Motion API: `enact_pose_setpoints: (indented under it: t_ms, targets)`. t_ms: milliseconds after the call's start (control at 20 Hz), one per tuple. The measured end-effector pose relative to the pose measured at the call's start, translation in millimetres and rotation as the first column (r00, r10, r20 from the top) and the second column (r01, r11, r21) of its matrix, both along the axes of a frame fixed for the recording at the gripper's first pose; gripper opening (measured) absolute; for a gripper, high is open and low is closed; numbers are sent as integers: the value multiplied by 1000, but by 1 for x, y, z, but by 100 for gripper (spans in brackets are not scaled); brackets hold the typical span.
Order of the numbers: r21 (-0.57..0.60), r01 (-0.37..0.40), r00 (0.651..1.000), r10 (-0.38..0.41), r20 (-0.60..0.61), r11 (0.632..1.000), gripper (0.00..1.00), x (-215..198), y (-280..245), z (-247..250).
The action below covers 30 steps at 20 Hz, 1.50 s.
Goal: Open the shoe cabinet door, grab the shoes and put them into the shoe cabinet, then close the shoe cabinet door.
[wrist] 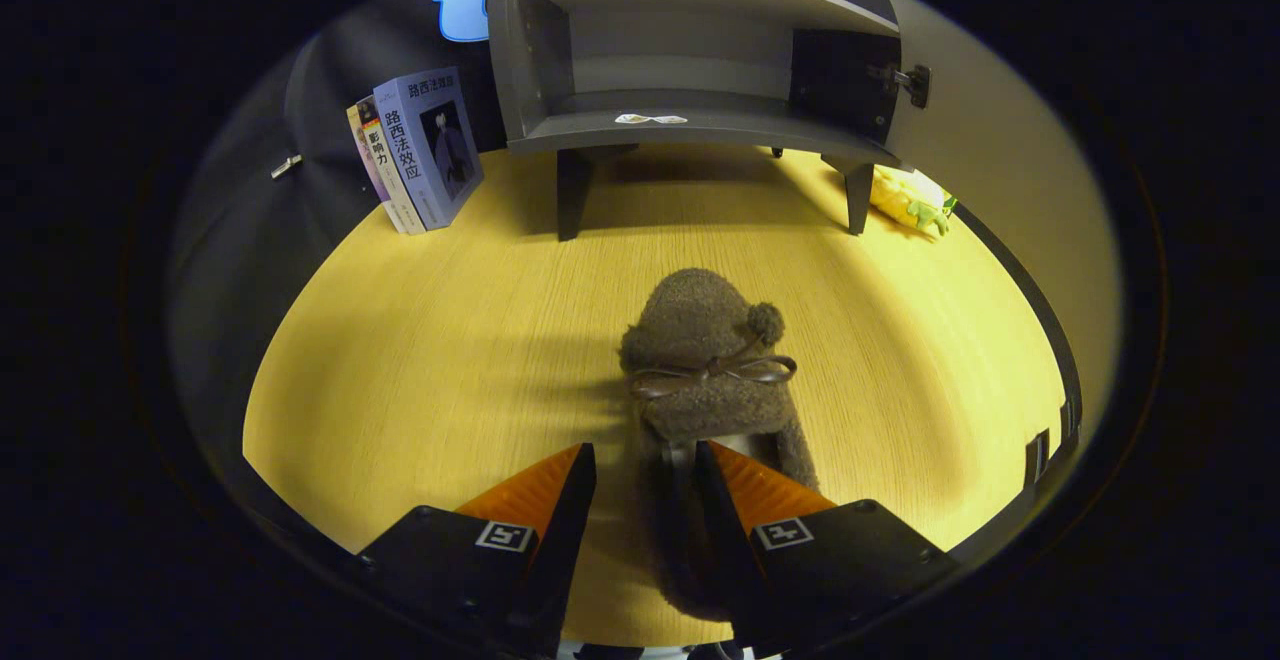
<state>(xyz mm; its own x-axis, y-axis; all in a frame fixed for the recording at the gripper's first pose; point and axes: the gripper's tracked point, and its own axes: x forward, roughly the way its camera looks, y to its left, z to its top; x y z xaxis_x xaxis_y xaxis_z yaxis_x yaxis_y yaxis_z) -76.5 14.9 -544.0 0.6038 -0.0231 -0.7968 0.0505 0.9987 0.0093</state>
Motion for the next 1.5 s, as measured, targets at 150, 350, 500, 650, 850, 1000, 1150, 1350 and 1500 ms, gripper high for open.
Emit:
enact_pose_setpoints:
  t_ms: [150, 350, 500, 650, 850, 1000, 1150, 1350, 1500]
  targets:
    - [-25, 13, 1000, -13, 9, 1000, 51, 12, -10, -13]
    - [-23, 7, 998, -6, 60, 1000, 39, 30, -9, -15]
    - [-39, 0, 997, 3, 80, 999, 39, 37, -9, -17]
    - [-57, -18, 993, 25, 113, 998, 27, 38, -4, -11]
    - [-55, -37, 994, 43, 96, 998, 5, 43, -5, -19]
    - [-53, -58, 995, 62, 81, 997, 5, 41, -6, -14]
    - [-61, -66, 994, 71, 79, 996, 5, 40, -11, 6]
    - [-44, -25, 991, 30, 132, 999, 5, 49, -25, 65]
    - [-39, -37, 984, 43, 174, 999, 5, 56, -35, 121]
